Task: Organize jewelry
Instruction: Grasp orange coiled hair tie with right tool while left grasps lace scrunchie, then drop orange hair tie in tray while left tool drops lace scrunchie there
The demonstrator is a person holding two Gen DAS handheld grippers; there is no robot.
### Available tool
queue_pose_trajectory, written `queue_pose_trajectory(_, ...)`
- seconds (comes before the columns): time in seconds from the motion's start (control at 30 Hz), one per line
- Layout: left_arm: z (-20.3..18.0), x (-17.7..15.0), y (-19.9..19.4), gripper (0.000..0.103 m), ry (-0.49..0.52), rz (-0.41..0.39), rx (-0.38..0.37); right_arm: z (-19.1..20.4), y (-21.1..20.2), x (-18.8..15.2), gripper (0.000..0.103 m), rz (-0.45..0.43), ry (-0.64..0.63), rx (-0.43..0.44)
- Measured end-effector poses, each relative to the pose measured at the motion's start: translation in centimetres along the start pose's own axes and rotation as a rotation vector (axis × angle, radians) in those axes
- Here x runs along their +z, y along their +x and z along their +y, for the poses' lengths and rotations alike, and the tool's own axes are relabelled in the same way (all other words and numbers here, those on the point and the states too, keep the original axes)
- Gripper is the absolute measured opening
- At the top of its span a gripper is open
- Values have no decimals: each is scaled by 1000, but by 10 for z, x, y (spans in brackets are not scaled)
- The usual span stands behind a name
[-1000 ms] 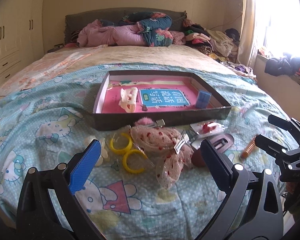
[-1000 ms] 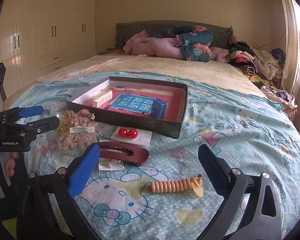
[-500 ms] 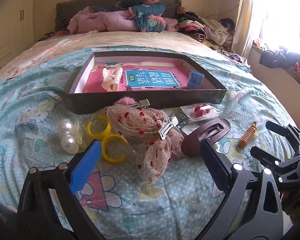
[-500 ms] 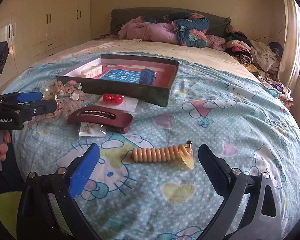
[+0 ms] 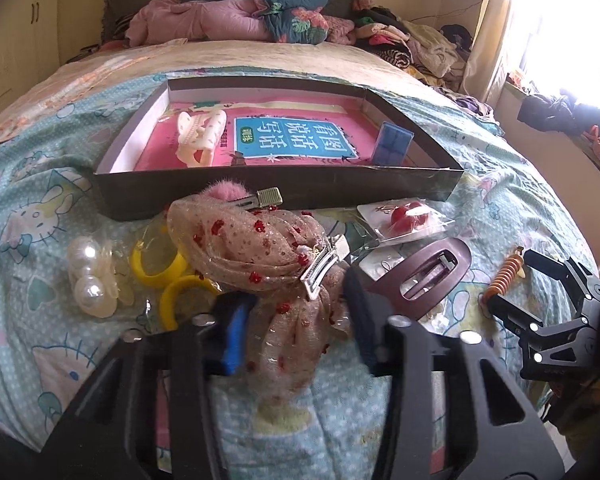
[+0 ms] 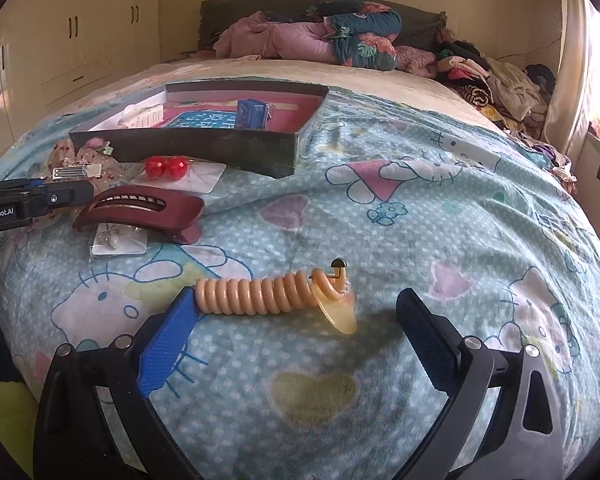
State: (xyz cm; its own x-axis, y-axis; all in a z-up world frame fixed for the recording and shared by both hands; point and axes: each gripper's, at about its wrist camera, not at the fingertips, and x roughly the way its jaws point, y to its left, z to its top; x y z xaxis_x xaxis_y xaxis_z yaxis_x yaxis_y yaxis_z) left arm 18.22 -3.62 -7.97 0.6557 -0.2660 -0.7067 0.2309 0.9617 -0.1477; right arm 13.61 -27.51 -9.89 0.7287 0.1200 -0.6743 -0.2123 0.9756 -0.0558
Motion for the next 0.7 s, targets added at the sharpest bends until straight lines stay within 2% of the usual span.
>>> queue_pose_trajectory(0.07, -1, -1, 0, 13, 4, -2, -6, 0, 3, 3, 96, 0, -6, 8)
queue_pose_trajectory(0.2, -5, -1, -7, 9, 23, -16, -15, 2, 10, 9, 95, 3, -17, 24)
queue_pose_trajectory(0.23, -6, 0, -8, 9, 28, -19, -17, 3, 12, 9, 91, 5, -19, 31)
queue_pose_trajectory(0.27, -7, 0, -11, 9, 33, -25, -19, 3, 13, 10, 81, 6, -19, 44)
queue_pose_trajectory(0.37, -9, -1, -16, 8, 48, -36, -22, 6, 14, 10, 71, 14, -29, 55)
queue_pose_trajectory(0.7, -15, -1, -35, 8, 66, -57, -46, -4, -3, 11, 70, -8, 23, 90)
